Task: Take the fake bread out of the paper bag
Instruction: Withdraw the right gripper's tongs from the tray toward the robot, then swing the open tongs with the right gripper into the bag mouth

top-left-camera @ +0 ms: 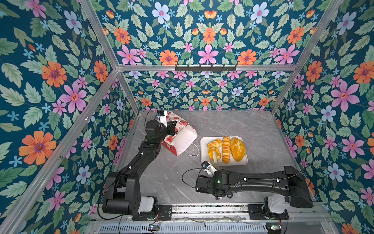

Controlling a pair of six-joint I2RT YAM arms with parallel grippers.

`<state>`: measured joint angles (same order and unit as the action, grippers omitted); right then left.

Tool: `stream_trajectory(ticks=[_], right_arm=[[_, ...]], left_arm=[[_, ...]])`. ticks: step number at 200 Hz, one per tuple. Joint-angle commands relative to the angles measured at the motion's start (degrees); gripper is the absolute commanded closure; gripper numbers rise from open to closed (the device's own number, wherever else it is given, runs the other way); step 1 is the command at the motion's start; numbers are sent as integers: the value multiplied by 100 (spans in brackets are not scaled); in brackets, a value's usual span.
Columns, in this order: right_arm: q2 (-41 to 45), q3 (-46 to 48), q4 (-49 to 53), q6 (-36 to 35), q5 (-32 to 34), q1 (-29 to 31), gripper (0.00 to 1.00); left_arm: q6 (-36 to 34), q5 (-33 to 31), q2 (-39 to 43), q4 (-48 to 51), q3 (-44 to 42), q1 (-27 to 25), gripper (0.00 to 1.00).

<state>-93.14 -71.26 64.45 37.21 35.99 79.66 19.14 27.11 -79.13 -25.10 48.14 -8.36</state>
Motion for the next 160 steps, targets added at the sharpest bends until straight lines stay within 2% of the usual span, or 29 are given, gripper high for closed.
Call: stream_trajectory(ticks=[1,58,106,160], right_arm=[[50,38,-237,-45,-496,-2,71],[84,77,-330,32,-444,-2,71],[433,78,-408,76,-339,8,72],[925,148,-635,33,129,15,73]], left_arm=[[-20,31,33,-179,-6,12,100],[-13,33,35,-197,-33,12,100],[-12,23,24,-204,-15,10,100],[-7,20,15,-197,-15,10,100]])
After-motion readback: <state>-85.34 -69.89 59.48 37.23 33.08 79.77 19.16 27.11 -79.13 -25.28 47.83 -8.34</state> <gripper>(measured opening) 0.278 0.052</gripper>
